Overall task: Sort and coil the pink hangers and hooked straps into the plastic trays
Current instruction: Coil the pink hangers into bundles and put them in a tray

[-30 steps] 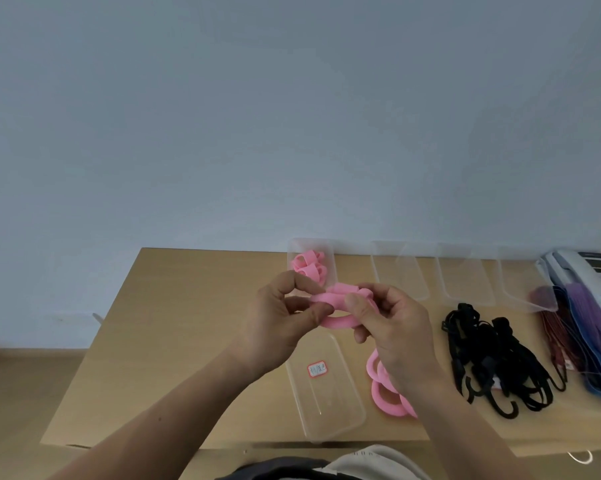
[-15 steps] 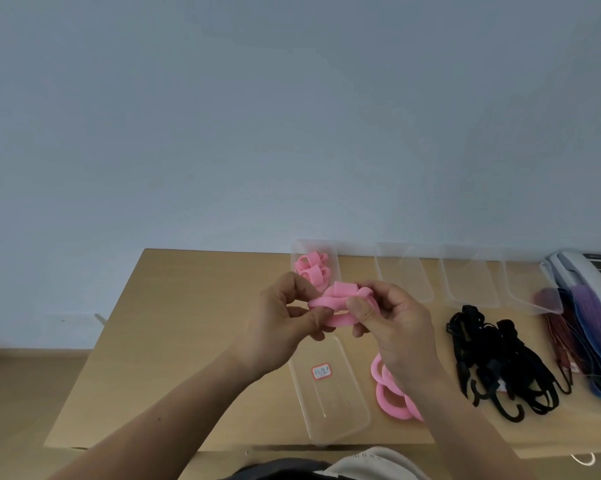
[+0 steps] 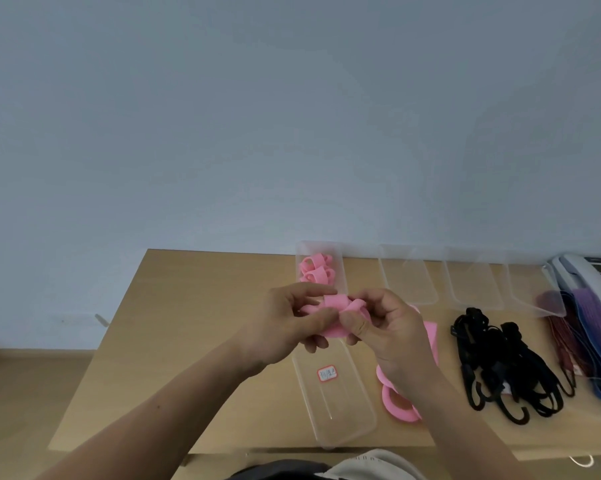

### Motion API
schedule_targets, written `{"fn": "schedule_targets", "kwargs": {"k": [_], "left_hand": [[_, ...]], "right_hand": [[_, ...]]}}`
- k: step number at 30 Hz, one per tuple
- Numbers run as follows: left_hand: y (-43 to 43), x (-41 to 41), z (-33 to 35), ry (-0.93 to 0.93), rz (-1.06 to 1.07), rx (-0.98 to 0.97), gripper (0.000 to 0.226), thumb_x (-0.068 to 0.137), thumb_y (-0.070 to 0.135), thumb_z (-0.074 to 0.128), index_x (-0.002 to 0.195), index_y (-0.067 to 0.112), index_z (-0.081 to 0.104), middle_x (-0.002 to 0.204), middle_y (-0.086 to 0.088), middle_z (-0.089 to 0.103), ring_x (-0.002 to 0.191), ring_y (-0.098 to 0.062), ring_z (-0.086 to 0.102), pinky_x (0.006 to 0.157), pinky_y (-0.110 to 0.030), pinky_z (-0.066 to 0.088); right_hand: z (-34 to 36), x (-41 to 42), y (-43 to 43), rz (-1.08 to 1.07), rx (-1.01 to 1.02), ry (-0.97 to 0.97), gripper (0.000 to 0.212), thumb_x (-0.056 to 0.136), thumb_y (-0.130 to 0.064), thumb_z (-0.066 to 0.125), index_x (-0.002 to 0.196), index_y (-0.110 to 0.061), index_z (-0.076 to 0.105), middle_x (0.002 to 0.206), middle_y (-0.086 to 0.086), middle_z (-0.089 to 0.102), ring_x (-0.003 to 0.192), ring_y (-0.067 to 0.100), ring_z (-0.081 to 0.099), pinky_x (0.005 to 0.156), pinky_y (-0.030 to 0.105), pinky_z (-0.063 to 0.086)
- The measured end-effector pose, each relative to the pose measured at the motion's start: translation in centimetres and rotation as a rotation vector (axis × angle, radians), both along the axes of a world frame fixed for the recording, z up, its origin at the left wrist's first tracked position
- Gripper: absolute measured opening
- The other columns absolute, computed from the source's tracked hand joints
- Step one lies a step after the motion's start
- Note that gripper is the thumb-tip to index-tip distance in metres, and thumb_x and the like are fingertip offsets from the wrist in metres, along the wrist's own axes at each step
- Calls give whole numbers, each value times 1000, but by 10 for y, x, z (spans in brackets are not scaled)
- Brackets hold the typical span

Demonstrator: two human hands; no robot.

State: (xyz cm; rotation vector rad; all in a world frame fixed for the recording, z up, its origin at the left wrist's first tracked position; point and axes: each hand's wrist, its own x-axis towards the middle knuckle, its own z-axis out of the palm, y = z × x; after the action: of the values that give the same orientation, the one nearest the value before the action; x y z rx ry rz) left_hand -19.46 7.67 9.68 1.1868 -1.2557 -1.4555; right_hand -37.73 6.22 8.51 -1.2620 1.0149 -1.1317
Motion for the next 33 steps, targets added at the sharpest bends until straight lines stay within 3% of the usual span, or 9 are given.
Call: {"fn": "schedule_targets", "kwargs": {"k": [3,9,12,16,19,23,29,33], "left_hand": [[3,3,-3,26,-5,-5,34,83,27,73,113,11,67,76,-6,72,62,-22,66,55,-29,53],[5,16,-14,43,47,-7,38,82,28,76,114,10,67,77,-10,72,61,-22,66,54,-28,52],[4,24,-20,52,83,27,28,86,18,76,112,10,67,72,-7,70,59,-22,65,53,-28,52],[-1,39,-29,55,91,138,14,89,12,71,103,10,71,70,-7,70,56,-22,61,51,-28,49],[-4,45,-37,80,40,221,19,88,16,71,105,7,69,73,-9,70,55,-22,60,49,-27,47],[-14,44,-51,90,-20,297,31,84,22,71,111,6,67,82,-13,70,60,-23,62,51,-28,48],[-40,25,-65,-9,30,303,22,96,24,60,115,14,62,91,-10,69,68,-21,67,54,-28,50],[-65,16,-70,-264,149,203,22,99,25,50,103,13,68,92,-8,69,77,-14,62,65,-34,50]], "right_hand": [[-3,6,1,-36,4,-6,34,64,-29,80,87,-11,62,73,6,70,52,20,61,53,28,54],[-6,20,2,-73,33,74,37,62,-31,80,87,-12,61,72,3,70,51,18,62,51,27,53],[-11,24,3,-5,-53,315,42,67,-45,80,102,-27,64,92,-5,71,77,14,68,68,32,57],[-22,26,1,167,-408,746,66,71,-37,81,131,-31,55,130,-22,53,119,1,50,94,15,41],[-31,30,-3,129,-635,914,56,71,-33,81,123,-24,63,122,-19,56,114,3,50,95,16,40],[-43,31,-12,113,-760,952,36,79,-29,71,112,-16,69,110,-8,66,105,9,57,92,18,44],[-55,14,-48,104,-726,1011,35,68,-19,82,102,-17,71,95,-8,69,89,13,62,75,26,53],[-61,4,-84,112,-675,1004,36,66,-17,84,100,-17,72,89,-3,69,81,17,63,69,29,54]]}}
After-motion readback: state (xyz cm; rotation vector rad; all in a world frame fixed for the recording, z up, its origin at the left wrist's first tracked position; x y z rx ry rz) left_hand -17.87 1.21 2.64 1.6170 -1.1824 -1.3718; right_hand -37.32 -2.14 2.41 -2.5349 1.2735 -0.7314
